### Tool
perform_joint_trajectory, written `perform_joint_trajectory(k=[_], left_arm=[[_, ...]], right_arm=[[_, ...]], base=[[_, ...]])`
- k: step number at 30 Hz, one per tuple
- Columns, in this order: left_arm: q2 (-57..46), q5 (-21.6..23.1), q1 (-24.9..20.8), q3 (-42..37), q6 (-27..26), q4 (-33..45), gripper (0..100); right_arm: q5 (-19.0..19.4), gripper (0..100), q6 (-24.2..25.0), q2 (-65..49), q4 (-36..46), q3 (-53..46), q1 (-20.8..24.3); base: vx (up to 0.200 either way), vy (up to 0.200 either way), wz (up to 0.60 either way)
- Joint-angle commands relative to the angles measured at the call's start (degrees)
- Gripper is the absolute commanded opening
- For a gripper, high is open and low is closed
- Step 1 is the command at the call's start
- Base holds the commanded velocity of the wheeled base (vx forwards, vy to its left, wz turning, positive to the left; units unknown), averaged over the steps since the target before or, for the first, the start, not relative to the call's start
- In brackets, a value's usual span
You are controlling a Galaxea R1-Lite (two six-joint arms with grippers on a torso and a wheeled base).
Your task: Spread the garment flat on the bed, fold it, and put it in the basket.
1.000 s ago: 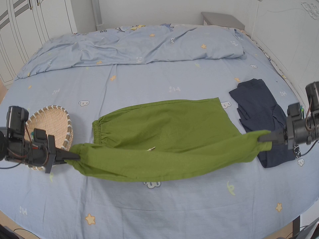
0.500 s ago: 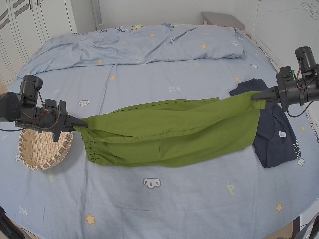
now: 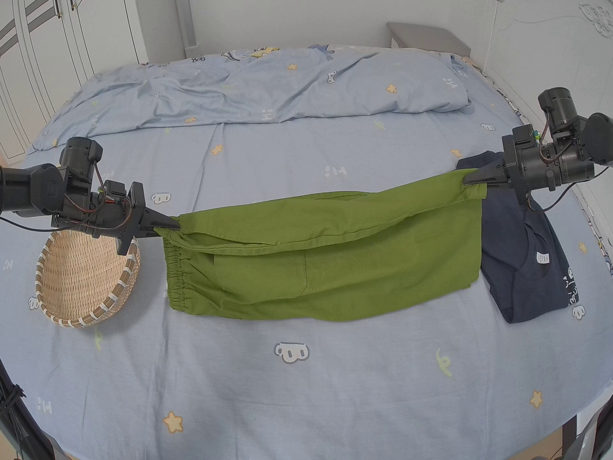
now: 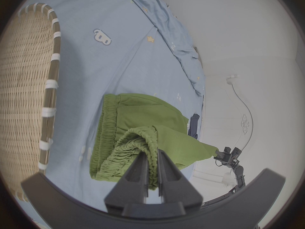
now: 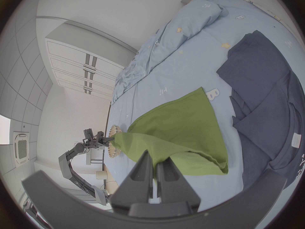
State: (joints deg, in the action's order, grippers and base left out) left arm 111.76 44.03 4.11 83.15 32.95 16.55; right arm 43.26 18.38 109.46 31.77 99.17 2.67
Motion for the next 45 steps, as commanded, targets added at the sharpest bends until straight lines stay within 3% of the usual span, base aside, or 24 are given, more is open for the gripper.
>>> perform_joint_trajectory(k=[1,11,29,30,45], left_arm=[[3.1,-0.1,0.5,2.5,0.0,-0.1,0],[6.1,-0.1,0.5,6.9,0.0,0.1,0],[6.1,-0.4,0.6,5.0,-0.1,0.1,0],[6.1,-0.4,0.6,5.0,-0.1,0.1,100],[5.5,-0.4,-2.4,5.4,1.6,0.1,100]], right_arm=[[-0.1,0,0.2,4.0,-0.4,2.9,-0.3],[-0.3,0,0.2,9.0,-0.9,9.2,-0.2],[-0.3,0,0.1,16.0,-1.3,13.8,0.0],[-0.3,100,0.1,16.0,-1.3,13.8,0.0],[0.2,100,-0.6,16.7,-1.1,13.1,1.0]], base=[[0.000,0.000,0.00],[0.000,0.000,0.00],[0.000,0.000,0.00],[0.000,0.000,0.00],[0.000,0.000,0.00]])
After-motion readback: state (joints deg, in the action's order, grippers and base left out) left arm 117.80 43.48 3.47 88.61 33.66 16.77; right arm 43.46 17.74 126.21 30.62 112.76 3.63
